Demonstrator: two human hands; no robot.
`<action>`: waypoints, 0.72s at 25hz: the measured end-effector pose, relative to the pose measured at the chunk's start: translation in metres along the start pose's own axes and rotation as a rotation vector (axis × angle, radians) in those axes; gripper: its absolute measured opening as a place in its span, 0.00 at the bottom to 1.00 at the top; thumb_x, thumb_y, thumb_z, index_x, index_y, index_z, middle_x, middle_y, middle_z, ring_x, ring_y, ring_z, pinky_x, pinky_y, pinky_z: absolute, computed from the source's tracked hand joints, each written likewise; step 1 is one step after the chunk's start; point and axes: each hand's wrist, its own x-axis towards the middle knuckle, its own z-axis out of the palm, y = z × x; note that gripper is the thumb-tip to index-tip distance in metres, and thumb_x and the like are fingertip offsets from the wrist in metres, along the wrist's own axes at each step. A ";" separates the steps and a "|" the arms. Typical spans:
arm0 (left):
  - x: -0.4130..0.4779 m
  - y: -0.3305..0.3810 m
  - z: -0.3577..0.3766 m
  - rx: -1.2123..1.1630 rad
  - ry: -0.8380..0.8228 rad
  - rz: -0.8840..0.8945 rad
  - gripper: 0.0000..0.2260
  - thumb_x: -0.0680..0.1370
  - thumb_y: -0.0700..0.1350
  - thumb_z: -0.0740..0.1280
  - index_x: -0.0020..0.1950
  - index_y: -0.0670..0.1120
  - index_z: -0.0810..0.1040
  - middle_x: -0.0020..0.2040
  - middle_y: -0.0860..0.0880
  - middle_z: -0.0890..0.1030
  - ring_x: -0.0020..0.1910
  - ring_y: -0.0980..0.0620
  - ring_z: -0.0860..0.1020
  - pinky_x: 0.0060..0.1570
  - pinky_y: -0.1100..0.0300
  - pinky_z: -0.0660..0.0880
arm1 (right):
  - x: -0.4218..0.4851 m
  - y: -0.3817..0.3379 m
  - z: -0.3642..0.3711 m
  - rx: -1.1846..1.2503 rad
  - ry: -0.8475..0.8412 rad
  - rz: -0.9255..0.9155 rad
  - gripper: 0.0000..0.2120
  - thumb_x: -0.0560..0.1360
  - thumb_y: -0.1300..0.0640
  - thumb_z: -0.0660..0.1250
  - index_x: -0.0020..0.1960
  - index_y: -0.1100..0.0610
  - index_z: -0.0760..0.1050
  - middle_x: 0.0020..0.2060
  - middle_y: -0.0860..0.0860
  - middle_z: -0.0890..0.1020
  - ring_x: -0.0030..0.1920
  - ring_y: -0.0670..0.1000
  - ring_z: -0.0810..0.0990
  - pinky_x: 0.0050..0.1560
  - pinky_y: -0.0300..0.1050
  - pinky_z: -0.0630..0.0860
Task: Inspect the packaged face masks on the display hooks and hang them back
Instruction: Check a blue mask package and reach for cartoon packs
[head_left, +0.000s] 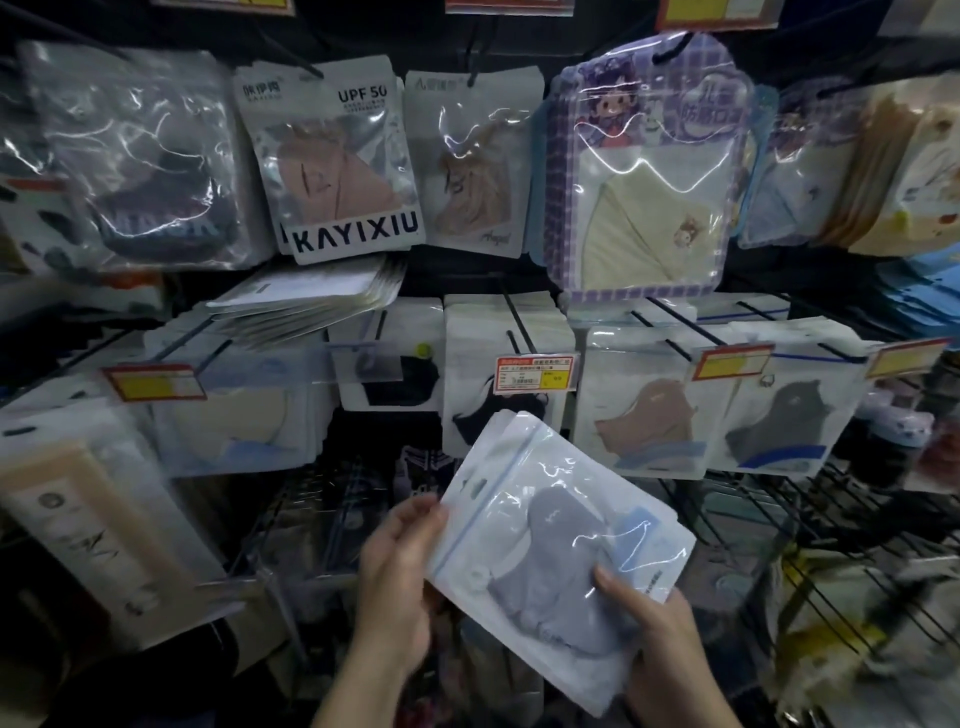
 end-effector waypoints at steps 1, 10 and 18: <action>0.004 0.011 -0.006 0.109 -0.069 0.034 0.05 0.80 0.38 0.73 0.55 0.45 0.86 0.52 0.45 0.89 0.45 0.50 0.88 0.45 0.54 0.82 | 0.002 -0.003 -0.005 -0.021 -0.015 -0.005 0.22 0.71 0.69 0.74 0.65 0.64 0.83 0.60 0.66 0.86 0.61 0.67 0.86 0.61 0.60 0.84; 0.009 0.018 0.000 0.844 -0.211 0.381 0.06 0.86 0.50 0.66 0.56 0.56 0.83 0.46 0.60 0.87 0.44 0.62 0.85 0.49 0.54 0.84 | 0.005 0.001 -0.007 -0.164 0.061 -0.079 0.22 0.66 0.63 0.82 0.59 0.63 0.85 0.55 0.64 0.88 0.58 0.67 0.86 0.63 0.60 0.80; 0.008 0.021 0.016 1.308 -0.426 0.356 0.10 0.88 0.55 0.55 0.56 0.52 0.71 0.46 0.51 0.81 0.43 0.54 0.80 0.38 0.55 0.72 | 0.007 -0.014 -0.024 -0.197 0.201 -0.079 0.17 0.72 0.68 0.77 0.61 0.63 0.83 0.53 0.61 0.89 0.58 0.68 0.86 0.66 0.69 0.79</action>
